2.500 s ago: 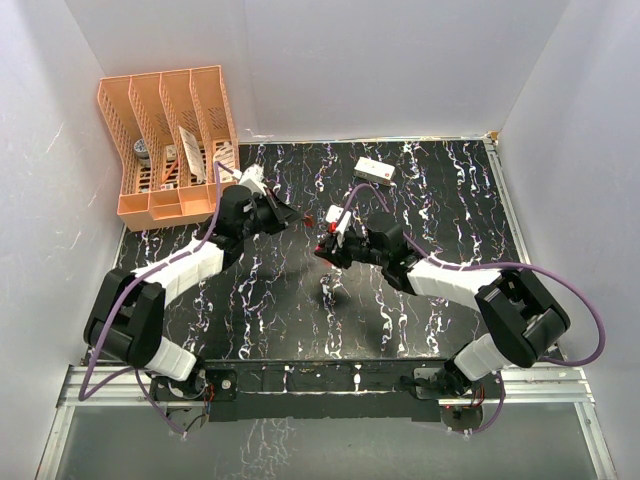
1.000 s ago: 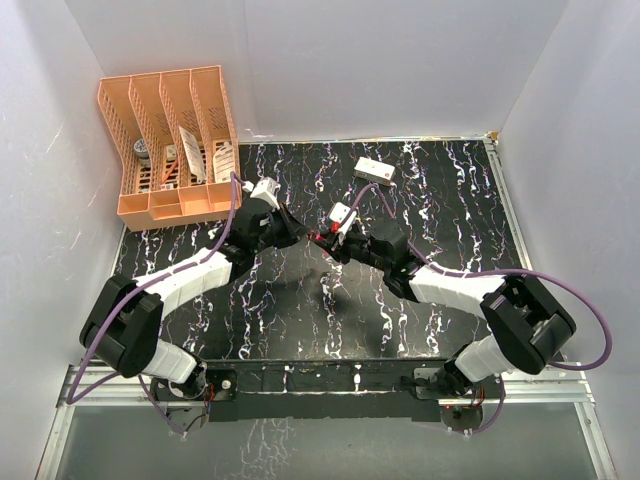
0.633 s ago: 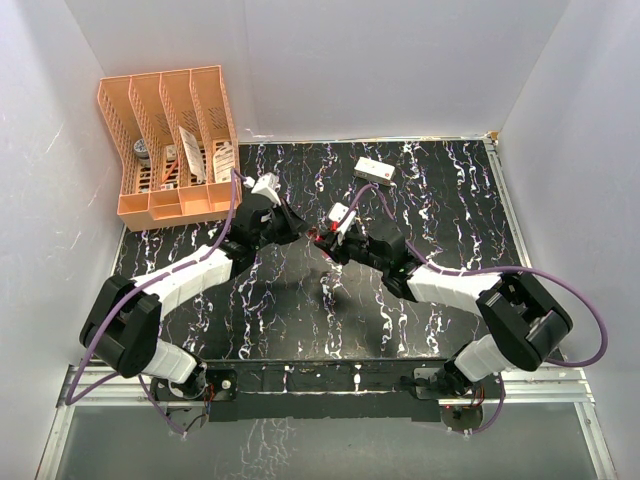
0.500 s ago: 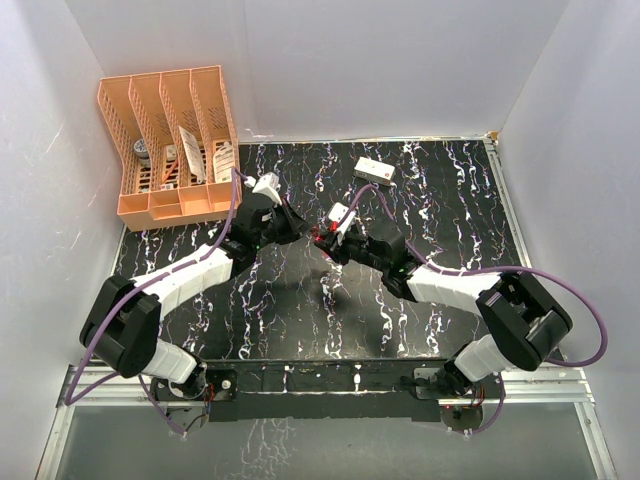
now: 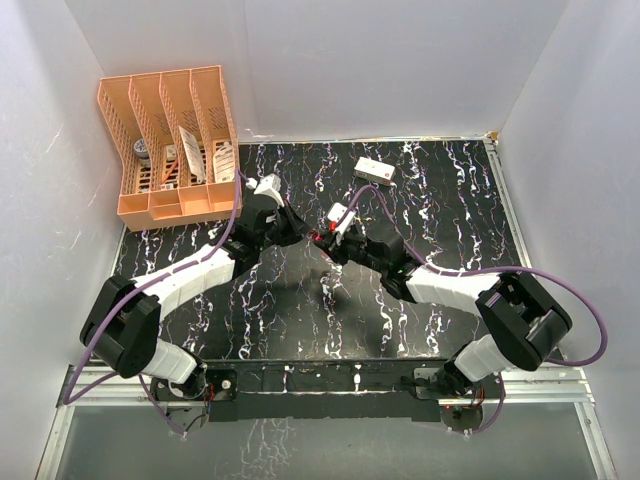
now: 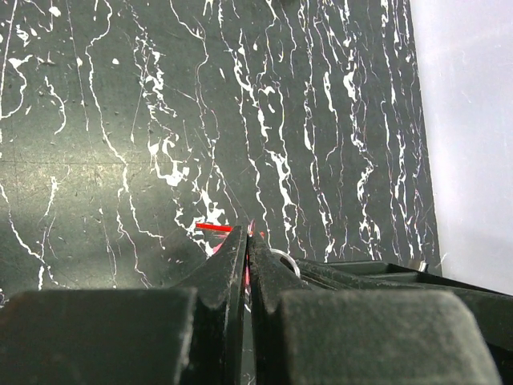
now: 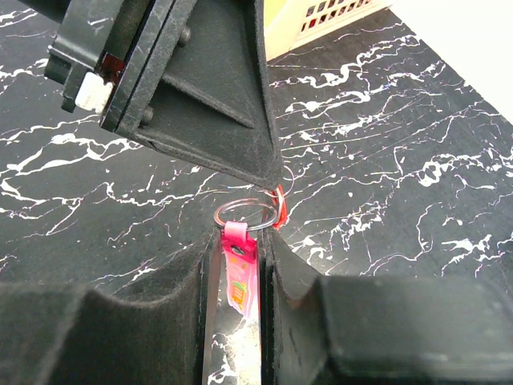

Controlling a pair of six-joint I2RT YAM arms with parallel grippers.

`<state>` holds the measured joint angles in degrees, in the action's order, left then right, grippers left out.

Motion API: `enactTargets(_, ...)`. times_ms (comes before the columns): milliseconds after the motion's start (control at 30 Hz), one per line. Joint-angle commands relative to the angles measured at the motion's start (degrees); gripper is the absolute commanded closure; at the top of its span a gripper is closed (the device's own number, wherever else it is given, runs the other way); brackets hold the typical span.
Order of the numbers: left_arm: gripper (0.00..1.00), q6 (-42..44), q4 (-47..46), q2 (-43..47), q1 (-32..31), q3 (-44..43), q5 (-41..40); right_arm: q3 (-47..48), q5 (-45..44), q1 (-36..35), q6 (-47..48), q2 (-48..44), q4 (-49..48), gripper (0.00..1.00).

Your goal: Put the keys on the keyring

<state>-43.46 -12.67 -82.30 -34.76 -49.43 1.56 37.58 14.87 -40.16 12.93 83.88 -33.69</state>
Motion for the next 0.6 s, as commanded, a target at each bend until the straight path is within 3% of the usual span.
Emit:
enactTargets(0, 1.00, 0.22, 1.00, 0.05, -0.69, -3.15, -1.84, 0.33, -1.49, -0.60, -0.71, 0.31, -4.41, 1.00)
enactTargets(567, 1.00, 0.54, 2.03, -0.51, -1.71, -3.83, -3.08, 0.69, -3.09, -1.04, -0.35, 0.41, -4.72, 1.00)
